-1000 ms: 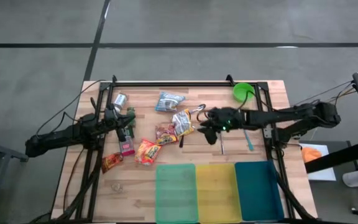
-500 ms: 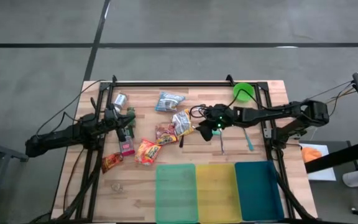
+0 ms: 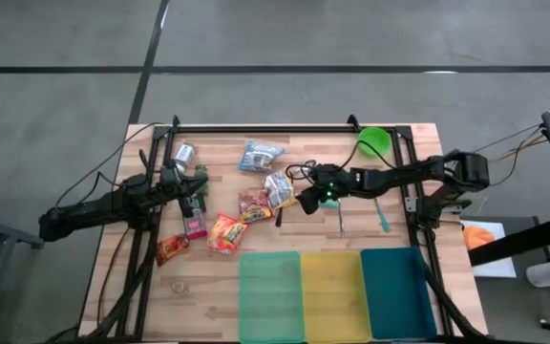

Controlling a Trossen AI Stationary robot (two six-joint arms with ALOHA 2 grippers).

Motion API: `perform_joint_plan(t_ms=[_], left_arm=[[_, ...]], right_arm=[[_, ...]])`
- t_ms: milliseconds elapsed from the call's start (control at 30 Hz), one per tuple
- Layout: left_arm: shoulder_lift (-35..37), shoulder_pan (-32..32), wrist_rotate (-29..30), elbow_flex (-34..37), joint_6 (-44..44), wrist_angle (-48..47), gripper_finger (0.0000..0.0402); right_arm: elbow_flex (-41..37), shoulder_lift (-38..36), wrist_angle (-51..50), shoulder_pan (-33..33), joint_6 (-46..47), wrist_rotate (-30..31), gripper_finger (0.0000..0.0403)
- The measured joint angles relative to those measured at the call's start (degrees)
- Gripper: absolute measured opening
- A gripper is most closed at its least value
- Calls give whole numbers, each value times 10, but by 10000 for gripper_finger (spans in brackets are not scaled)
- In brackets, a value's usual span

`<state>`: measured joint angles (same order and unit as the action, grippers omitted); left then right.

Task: Pick & Place Food Item
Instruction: Put the yellow noodle pack into the blue bin

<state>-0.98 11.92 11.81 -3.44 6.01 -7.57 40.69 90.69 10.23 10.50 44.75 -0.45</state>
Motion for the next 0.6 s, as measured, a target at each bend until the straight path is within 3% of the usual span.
perform_joint_plan(t_ms=[400,600], left_arm=[[0,0,0,0,0,0,0],[0,0,0,0,0,0,0]], right_arm=[[0,52,56,1,-16,7,275],[0,74,98,0,-31,10,284]])
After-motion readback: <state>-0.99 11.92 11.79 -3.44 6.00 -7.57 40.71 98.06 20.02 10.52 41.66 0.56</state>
